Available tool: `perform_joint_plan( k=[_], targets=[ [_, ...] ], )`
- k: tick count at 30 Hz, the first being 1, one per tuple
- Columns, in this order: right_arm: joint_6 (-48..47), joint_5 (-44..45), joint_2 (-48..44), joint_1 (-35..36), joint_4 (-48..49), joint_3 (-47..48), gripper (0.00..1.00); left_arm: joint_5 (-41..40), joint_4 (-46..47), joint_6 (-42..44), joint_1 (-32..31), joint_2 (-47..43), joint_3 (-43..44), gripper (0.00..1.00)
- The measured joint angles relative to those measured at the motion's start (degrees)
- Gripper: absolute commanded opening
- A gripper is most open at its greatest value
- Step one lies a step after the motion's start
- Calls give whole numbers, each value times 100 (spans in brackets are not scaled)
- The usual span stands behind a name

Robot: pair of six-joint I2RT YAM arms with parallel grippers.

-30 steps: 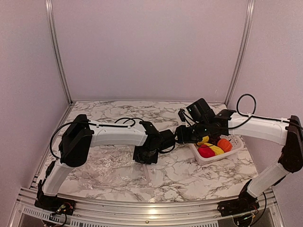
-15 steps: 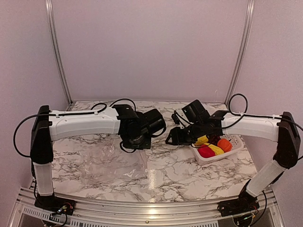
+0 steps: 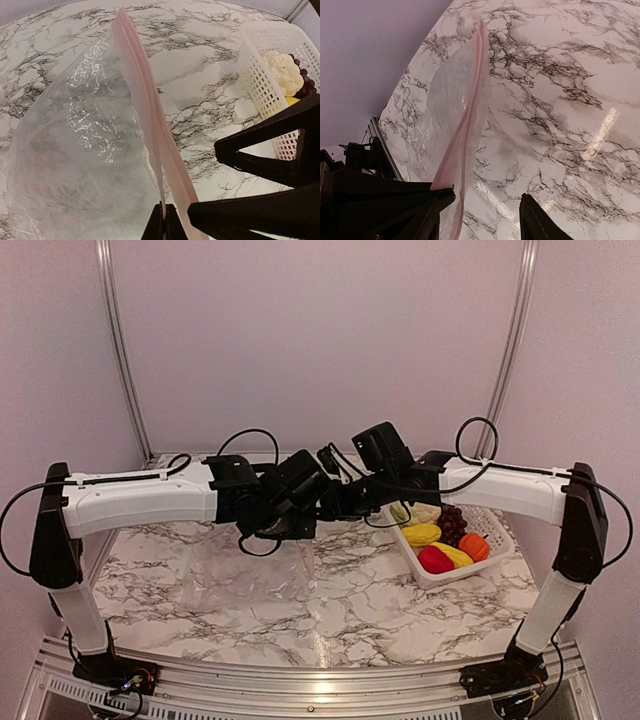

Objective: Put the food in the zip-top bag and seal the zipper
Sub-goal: Pass from the left arm to the right

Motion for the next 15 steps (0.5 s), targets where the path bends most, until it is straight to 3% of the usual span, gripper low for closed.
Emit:
perform_joint_plan(
  k=[8, 15],
  targets=[
    [-190, -282, -46, 0, 107, -11, 49, -52, 337, 90, 0, -125, -229, 0],
    [-223, -249, 105, 0, -50, -11, 27, -61, 566, 133, 0, -282, -262, 0]
  ],
)
